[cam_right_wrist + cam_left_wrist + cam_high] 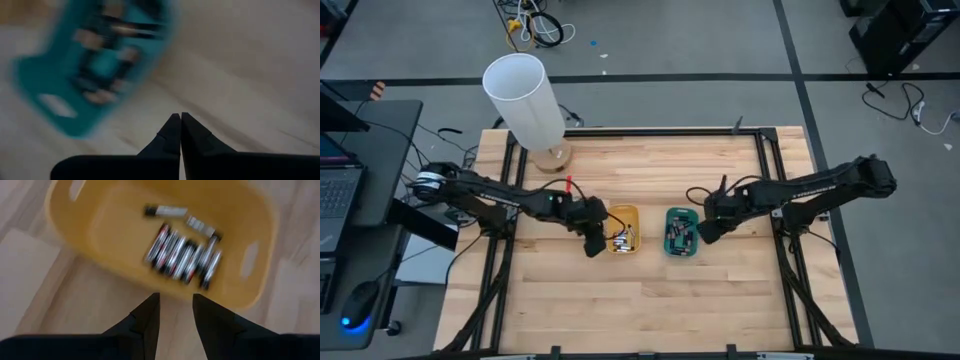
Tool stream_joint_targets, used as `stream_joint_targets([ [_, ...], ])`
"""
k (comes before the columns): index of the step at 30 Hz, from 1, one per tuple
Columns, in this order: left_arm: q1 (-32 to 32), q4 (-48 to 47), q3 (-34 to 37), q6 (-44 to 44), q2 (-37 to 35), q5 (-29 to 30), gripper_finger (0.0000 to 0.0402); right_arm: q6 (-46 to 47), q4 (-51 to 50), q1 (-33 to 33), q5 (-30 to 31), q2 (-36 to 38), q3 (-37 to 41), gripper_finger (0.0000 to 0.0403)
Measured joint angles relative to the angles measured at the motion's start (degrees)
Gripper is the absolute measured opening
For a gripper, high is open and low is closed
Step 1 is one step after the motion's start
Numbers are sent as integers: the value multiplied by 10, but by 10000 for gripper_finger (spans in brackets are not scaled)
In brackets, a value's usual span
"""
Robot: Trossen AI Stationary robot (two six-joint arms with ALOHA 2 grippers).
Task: Sort batteries
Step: Adjust the bins
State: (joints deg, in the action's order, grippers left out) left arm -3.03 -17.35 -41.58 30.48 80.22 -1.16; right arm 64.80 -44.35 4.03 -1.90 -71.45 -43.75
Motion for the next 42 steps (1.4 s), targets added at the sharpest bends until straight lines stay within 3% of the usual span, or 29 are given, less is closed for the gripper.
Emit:
stream_joint_targets([
  [4, 0, 66, 6, 15, 16, 0, 131, 28, 118, 0, -21, -27, 28, 0],
  [15, -1, 87, 4, 32, 45, -6, 131, -4, 175, -20, -21, -120, 26, 0],
  [28, 9, 93, 4, 14, 43, -16, 131, -39, 293, -73, -3, -136, 26, 0],
  [33, 12, 119, 3, 31, 38, -65, 131, -16, 352, -91, -1, -137, 26, 0],
  [37, 11, 76, 3, 45, 13, -61, 131, -10, 323, -88, -4, -123, 26, 0],
  [42, 11, -12, 3, 44, -36, -29, 131, 7, 203, -57, -11, -91, 25, 0],
])
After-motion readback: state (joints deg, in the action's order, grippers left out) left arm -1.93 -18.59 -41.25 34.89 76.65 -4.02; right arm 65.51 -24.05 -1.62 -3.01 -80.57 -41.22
